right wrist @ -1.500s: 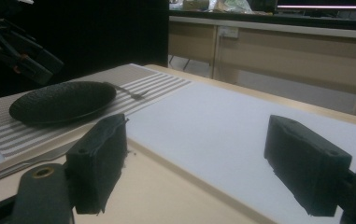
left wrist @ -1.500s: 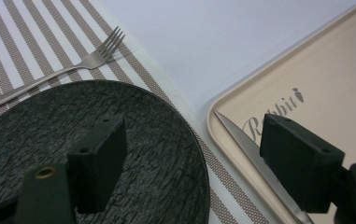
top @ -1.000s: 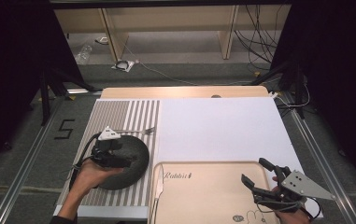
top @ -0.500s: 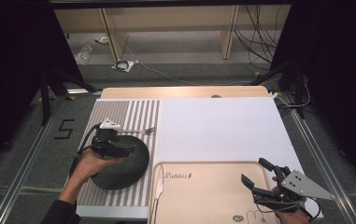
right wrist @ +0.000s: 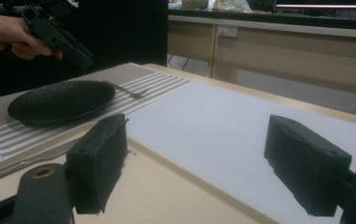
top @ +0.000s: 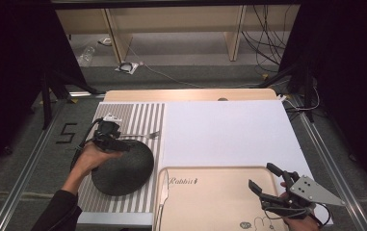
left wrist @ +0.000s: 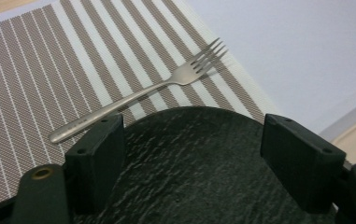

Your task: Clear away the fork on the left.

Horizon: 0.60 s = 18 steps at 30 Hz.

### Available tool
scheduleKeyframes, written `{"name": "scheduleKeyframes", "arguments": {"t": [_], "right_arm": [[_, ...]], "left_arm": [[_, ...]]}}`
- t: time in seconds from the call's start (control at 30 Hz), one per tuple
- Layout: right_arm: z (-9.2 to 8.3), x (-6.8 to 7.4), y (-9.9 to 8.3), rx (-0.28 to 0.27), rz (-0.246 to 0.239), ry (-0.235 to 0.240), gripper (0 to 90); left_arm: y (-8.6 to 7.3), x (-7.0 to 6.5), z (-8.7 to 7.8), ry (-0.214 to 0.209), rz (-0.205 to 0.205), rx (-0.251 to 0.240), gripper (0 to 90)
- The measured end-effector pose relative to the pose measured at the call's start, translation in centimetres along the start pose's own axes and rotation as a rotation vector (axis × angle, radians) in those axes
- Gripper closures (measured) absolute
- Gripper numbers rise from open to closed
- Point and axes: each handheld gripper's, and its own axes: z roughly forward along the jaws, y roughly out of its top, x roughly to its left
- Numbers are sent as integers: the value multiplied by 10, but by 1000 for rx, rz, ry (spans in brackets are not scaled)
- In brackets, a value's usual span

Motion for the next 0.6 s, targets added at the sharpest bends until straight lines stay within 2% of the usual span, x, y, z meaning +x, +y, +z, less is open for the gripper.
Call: {"name": "scheduleKeyframes", "arguments": {"t": [0.2, 0.6], "right_arm": [[1, 0, 0, -4, 1, 3, 223], [0, 0, 0, -1, 4, 4, 223]], "left_arm": [[8, 14, 8, 14, -12, 18, 225], [26, 26, 33, 42, 38, 107, 232]]}}
